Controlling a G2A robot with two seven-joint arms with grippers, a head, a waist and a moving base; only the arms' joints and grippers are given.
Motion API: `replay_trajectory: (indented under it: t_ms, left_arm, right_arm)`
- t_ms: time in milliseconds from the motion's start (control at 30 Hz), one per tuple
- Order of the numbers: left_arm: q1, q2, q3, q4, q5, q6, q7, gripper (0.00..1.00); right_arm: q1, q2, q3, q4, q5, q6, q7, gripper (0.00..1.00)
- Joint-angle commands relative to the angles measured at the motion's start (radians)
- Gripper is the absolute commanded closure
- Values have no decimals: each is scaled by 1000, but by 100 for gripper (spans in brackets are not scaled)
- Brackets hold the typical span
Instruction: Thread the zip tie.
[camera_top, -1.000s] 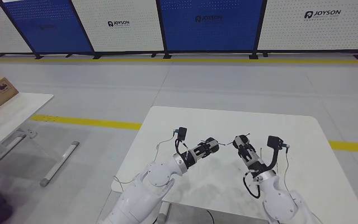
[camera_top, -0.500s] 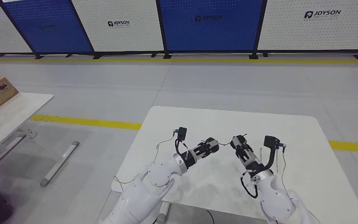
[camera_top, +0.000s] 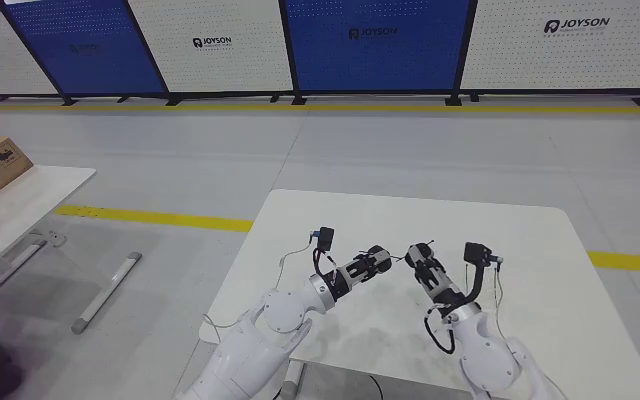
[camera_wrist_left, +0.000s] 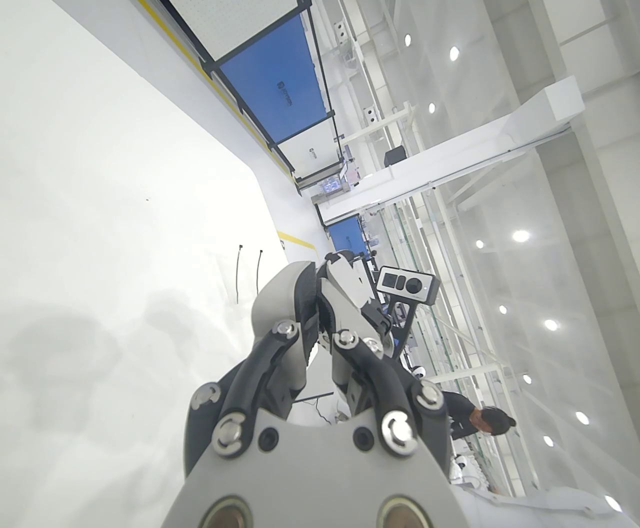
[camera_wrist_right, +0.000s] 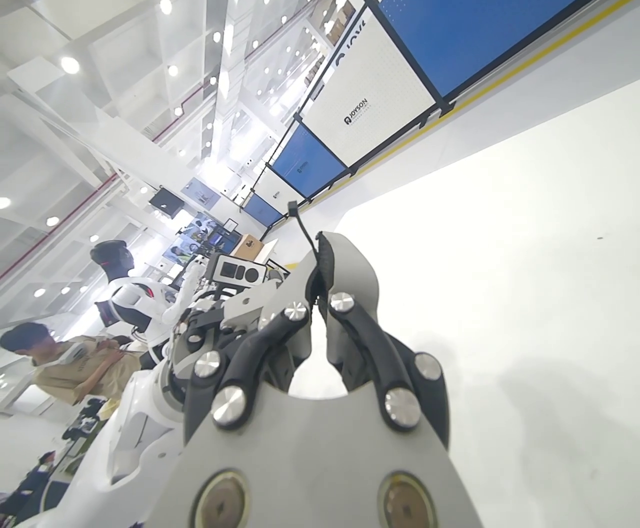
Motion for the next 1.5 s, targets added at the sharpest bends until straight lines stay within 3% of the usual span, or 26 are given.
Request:
replay_trajectory:
  t_ms: [0, 233, 367, 900, 1467]
  left_arm:
    - [0, 0, 0, 0, 0, 0, 0, 100]
    - [0, 0, 0, 0, 0, 0, 0, 100]
    - [0, 0, 0, 0, 0, 0, 0, 100]
    - [0, 0, 0, 0, 0, 0, 0, 100]
    - [0, 0, 0, 0, 0, 0, 0, 100]
  right_arm:
    - [-2, -1, 6, -2, 1, 0, -10, 100]
    - [-24, 0, 38, -18, -6, 3, -30, 100]
    - [-29, -1, 32, -23, -23, 21, -11, 100]
    - [-48, -7, 39, -34, -21, 1, -74, 100]
    - [-38, -17, 29, -16, -41, 7, -61, 100]
